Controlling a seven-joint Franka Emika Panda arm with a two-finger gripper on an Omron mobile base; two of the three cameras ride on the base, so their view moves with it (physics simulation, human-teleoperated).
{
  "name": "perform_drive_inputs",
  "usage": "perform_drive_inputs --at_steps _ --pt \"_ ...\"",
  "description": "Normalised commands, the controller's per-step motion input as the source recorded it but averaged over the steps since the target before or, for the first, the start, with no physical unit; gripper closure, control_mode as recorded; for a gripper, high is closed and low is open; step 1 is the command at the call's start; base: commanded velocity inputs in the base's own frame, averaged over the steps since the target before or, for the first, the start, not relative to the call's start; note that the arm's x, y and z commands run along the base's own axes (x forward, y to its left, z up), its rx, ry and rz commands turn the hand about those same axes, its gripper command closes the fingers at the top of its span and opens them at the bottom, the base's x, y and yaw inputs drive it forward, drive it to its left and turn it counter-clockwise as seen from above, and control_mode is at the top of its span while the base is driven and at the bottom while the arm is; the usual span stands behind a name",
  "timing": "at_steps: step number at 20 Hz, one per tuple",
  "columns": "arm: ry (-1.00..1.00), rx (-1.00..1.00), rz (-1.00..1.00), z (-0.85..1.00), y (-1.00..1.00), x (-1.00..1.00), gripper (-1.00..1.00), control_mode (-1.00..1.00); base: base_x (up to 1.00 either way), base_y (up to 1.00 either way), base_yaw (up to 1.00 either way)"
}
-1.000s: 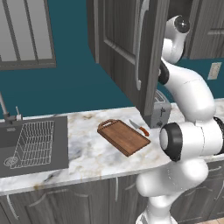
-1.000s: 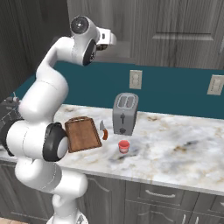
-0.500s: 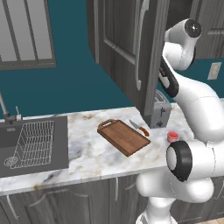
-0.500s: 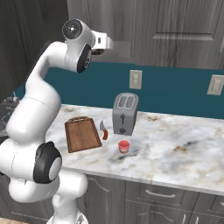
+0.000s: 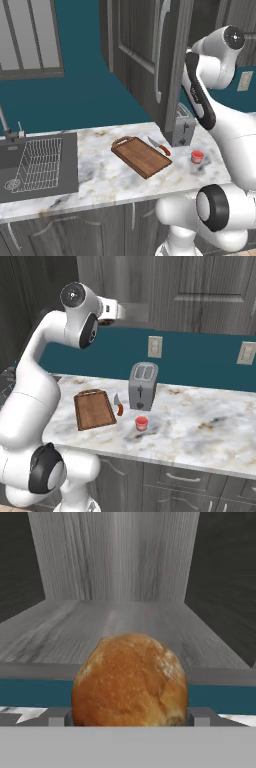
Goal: Pick the bread, place it on the cutting board, pick the jam, place it on the counter, and close the cabinet.
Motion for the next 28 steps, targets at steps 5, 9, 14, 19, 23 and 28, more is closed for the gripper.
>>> perform_drive_inputs --at_steps 5,9,14,19,23,28 --pt "0.03 0.0 0.0 -0.04 0.0 -0.54 1.0 -1.0 0.0 0.0 0.0" --pt "0.01 0.0 0.0 -0.11 0.0 -0.44 1.0 -1.0 0.0 0.0 0.0" --pt "0.0 0.0 0.0 -0.25 0.0 -0.28 1.0 -1.0 0.0 0.0 0.0" --pt "0.0 0.0 0.0 -0.29 0.0 -0.11 1.0 -1.0 0.0 0.0 0.0" --pt "0.0 0.0 0.0 -0.28 0.0 -0.03 1.0 -1.0 0.0 0.0 0.0" --pt "0.0 0.0 0.0 -0.35 0.0 0.0 1.0 -1.0 0.0 0.0 0.0"
